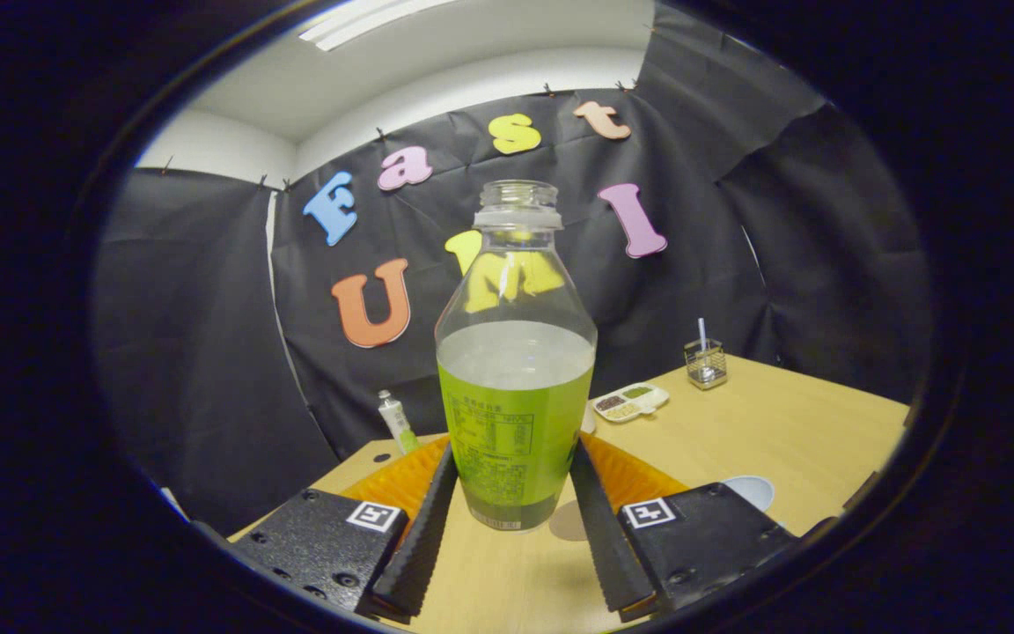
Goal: Take the bottle from table, then pour the juice into the cup, finally place the bottle on the coaster
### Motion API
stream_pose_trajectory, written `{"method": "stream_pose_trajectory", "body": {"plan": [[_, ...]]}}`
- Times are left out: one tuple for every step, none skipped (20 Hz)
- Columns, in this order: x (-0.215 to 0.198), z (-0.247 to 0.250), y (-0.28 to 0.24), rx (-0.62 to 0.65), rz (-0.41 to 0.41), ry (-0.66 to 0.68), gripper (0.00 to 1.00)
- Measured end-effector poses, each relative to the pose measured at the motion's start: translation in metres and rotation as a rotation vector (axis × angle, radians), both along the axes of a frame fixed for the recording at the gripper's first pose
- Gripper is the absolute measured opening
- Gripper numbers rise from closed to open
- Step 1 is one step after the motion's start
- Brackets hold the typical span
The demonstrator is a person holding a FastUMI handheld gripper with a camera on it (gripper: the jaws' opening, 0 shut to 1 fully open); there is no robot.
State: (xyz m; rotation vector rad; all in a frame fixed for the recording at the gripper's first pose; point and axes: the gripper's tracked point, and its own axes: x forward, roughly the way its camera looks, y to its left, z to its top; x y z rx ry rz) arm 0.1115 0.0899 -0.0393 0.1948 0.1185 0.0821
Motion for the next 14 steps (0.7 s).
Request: {"method": "stream_pose_trajectory", "body": {"plan": [[0.005,-0.001,0.001,-0.036,-0.012,0.001,0.77],[0.01,-0.001,0.003,-0.076,-0.019,0.007,0.77],[0.019,-0.004,0.005,-0.115,-0.024,0.018,0.77],[0.031,-0.005,0.006,-0.144,-0.027,0.031,0.77],[0.04,-0.008,0.005,-0.168,-0.034,0.04,0.78],[0.047,-0.011,0.005,-0.19,-0.041,0.045,0.78],[0.052,-0.016,0.007,-0.207,-0.039,0.053,0.78],[0.057,-0.02,0.009,-0.218,-0.037,0.058,0.78],[0.062,-0.025,0.01,-0.228,-0.036,0.069,0.78],[0.068,-0.031,0.01,-0.236,-0.037,0.078,0.78],[0.073,-0.037,0.01,-0.241,-0.036,0.089,0.78],[0.078,-0.044,0.01,-0.239,-0.032,0.101,0.78],[0.083,-0.05,0.01,-0.236,-0.027,0.115,0.78],[0.088,-0.056,0.008,-0.234,-0.028,0.131,0.78]]}}
